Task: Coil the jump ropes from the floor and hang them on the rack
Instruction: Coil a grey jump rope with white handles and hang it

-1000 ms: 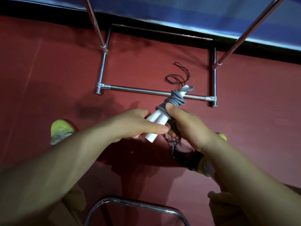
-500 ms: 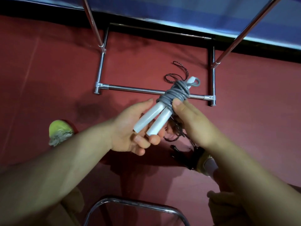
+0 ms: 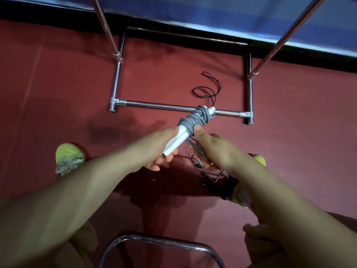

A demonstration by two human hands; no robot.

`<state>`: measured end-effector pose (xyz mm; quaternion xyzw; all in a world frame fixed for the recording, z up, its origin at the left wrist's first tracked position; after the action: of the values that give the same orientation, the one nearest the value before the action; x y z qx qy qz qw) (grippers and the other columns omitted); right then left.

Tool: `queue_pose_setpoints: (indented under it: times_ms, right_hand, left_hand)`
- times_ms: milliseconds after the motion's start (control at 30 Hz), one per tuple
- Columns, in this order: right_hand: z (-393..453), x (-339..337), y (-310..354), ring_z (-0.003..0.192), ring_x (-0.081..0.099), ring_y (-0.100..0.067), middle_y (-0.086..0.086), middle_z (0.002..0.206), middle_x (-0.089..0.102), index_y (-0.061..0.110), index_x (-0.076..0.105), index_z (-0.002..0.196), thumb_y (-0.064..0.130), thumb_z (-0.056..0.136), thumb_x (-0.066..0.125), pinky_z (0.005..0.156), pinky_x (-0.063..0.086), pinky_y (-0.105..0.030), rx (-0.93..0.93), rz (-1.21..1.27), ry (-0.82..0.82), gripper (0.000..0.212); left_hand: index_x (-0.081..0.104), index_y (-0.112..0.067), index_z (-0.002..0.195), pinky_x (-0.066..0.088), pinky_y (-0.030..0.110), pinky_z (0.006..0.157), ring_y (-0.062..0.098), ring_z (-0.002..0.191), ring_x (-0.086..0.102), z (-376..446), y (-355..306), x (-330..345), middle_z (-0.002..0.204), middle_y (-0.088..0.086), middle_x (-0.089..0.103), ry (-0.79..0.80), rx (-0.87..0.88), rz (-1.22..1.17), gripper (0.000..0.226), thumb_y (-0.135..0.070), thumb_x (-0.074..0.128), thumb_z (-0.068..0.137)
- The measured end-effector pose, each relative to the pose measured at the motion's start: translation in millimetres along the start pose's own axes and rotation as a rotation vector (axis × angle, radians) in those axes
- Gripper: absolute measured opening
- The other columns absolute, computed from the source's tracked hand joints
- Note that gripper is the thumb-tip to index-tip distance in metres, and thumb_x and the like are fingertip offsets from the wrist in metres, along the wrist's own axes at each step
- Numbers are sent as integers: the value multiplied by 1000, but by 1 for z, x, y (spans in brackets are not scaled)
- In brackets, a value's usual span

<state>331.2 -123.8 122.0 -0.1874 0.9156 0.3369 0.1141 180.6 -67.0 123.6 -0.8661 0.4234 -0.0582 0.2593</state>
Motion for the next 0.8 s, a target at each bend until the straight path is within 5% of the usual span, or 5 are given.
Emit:
queue_pose_setpoints:
  times_ms: [167, 400, 533, 667, 800]
  right_hand:
    - [-1, 3, 0, 47, 55, -15, -7, 63, 59, 5, 62, 84, 62, 94, 30, 48, 45, -23, 52, 350, 88, 66]
    - [-2, 2, 3, 43, 45, -15, 0, 52, 51, 12, 54, 68, 53, 96, 43, 49, 39, -26, -102, 284, 5, 50]
    - [1, 2, 2, 55, 41, -24, -13, 62, 46, 9, 58, 75, 60, 73, 50, 59, 30, -43, -216, 439, 3, 52]
    - [1, -2, 2, 58, 35, -24, -6, 60, 45, 6, 55, 86, 44, 73, 46, 56, 22, -44, -311, 684, 141, 42]
    - [-1, -4, 5, 60, 41, -24, -10, 61, 47, 4, 54, 82, 38, 81, 41, 60, 32, -35, -424, 644, 195, 36]
  left_hand:
    - [57, -16, 94, 43, 28, 65, 11, 65, 46, 4, 1, -6, 79, -3, 54, -111, 83, 90, 35, -50, 45, 94]
    - [57, -18, 83, 36, 26, 59, 11, 65, 49, -2, 0, -9, 72, -5, 54, -116, 187, 180, 34, -45, 74, 73]
    - [68, -18, 77, 55, 38, 73, 13, 65, 63, -12, -9, -8, 74, 0, 66, 137, 85, -239, 35, -52, 61, 67]
    - [76, -8, 82, 54, 32, 53, 23, 58, 64, -18, -10, -12, 77, 14, 68, 571, 15, -571, 84, -74, 26, 70]
    - [68, -7, 85, 40, 21, 43, 16, 42, 49, -19, -7, -12, 59, 5, 55, 640, 0, -577, 79, -72, 24, 76]
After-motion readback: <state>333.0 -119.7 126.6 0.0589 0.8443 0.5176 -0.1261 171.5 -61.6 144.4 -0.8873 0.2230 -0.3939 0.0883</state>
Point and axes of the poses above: each hand's wrist, its own z-axis towards the middle knuckle, its own x-axis out of the palm, y = z × x, the point moved 1 cm from there along z, towards the middle knuckle
